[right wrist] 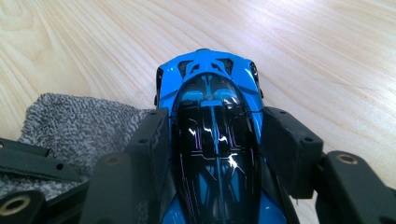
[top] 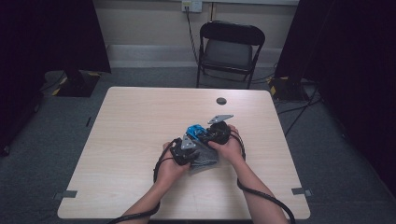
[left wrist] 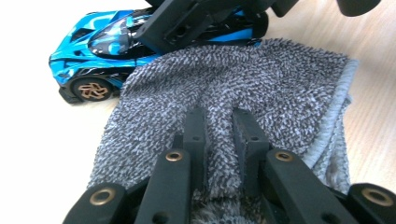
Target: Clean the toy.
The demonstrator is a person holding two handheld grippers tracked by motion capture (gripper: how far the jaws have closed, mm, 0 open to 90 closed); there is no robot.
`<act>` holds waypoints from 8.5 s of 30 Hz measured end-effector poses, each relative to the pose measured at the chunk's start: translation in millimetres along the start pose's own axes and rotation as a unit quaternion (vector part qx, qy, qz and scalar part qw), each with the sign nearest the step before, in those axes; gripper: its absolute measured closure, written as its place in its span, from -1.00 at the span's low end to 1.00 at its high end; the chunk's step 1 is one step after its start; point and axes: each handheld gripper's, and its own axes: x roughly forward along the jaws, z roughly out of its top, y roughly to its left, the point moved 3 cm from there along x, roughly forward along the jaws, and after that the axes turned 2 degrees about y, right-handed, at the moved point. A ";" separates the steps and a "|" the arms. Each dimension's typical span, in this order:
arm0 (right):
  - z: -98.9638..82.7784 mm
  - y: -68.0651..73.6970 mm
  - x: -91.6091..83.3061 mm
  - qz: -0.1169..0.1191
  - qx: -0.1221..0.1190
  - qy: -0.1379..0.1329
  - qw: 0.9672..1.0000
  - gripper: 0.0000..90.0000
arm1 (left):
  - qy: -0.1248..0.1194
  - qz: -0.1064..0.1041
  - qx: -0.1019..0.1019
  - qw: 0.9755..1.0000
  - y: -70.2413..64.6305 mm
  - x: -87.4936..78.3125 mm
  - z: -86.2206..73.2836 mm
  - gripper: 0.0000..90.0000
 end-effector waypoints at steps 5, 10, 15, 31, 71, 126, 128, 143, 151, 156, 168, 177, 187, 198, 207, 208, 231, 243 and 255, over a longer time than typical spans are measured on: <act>0.1 0.2 -0.1 0.000 -0.001 0.001 1.000 -0.05 | 0.004 0.010 -0.002 1.000 4.5 -2.2 -1.6 0.73; -0.7 -0.7 -0.7 0.002 -0.002 -0.001 1.000 -0.04 | 0.001 0.020 -0.009 1.000 11.3 -4.4 -4.0 0.73; -1.6 -0.3 -1.9 0.001 0.000 0.000 1.000 -0.04 | 0.003 0.024 -0.009 1.000 18.9 -6.4 -5.8 0.73; -5.3 -0.6 -3.7 0.002 -0.003 -0.009 1.000 -0.03 | 0.000 0.049 -0.030 0.998 35.0 -10.8 -10.8 0.73; -7.0 -0.1 -5.2 0.000 -0.005 -0.011 1.000 -0.03 | 0.011 0.105 -0.072 0.992 85.4 -9.9 -9.3 0.72; -7.3 0.3 -6.5 -0.002 -0.004 -0.007 1.000 -0.03 | -0.064 0.051 -0.047 0.996 52.4 -71.2 -13.5 0.73; -7.0 0.5 -6.5 -0.002 -0.002 -0.005 1.000 -0.03 | -0.063 0.043 -0.033 0.997 43.8 -71.4 -12.5 0.73; -6.2 0.3 -6.3 -0.003 -0.002 -0.002 1.000 -0.03 | -0.054 -0.020 0.025 0.998 -10.3 -58.1 -7.4 0.73; -6.0 0.4 -6.3 -0.002 -0.002 -0.001 1.000 -0.03 | -0.041 -0.049 0.039 0.997 -31.9 -41.1 -4.1 0.73; -6.2 0.4 -6.3 -0.003 -0.002 -0.001 1.000 -0.03 | -0.031 -0.052 0.058 0.996 -44.3 -30.7 -2.0 0.73; -6.6 0.6 -6.4 -0.003 -0.003 -0.003 1.000 -0.03 | -0.009 -0.037 0.039 0.999 -31.5 -5.9 -2.1 0.73; -6.9 0.7 -6.5 -0.004 -0.004 -0.005 1.000 -0.03 | -0.009 -0.027 0.024 0.999 -20.6 -4.4 -2.4 0.73; -7.3 0.6 -6.5 -0.003 -0.003 -0.006 1.000 -0.03 | -0.004 -0.016 0.022 1.000 -13.0 -6.7 -3.8 0.73; -7.4 0.6 -6.6 -0.003 -0.004 -0.006 1.000 -0.03 | -0.009 0.010 -0.017 1.000 15.8 -12.4 -11.0 0.73; -7.1 0.8 -6.6 -0.004 -0.005 -0.005 1.000 -0.03 | -0.008 0.023 -0.036 0.999 27.5 -10.7 -9.6 0.73; -7.1 0.8 -6.5 -0.004 -0.004 -0.005 1.000 -0.03 | -0.008 0.025 -0.037 0.999 28.4 -10.6 -9.4 0.73; -7.6 0.9 -6.5 -0.004 -0.006 -0.008 1.000 -0.03 | 0.003 0.061 -0.042 0.997 46.1 -12.9 -9.0 0.73; -7.9 1.3 -6.8 -0.005 -0.005 -0.008 1.000 -0.03 | 0.005 0.077 -0.054 0.996 57.9 -14.6 -10.3 0.73; -7.9 1.2 -6.8 -0.005 -0.005 -0.008 1.000 -0.03 | 0.011 0.101 -0.073 0.992 75.1 -15.2 -9.0 0.73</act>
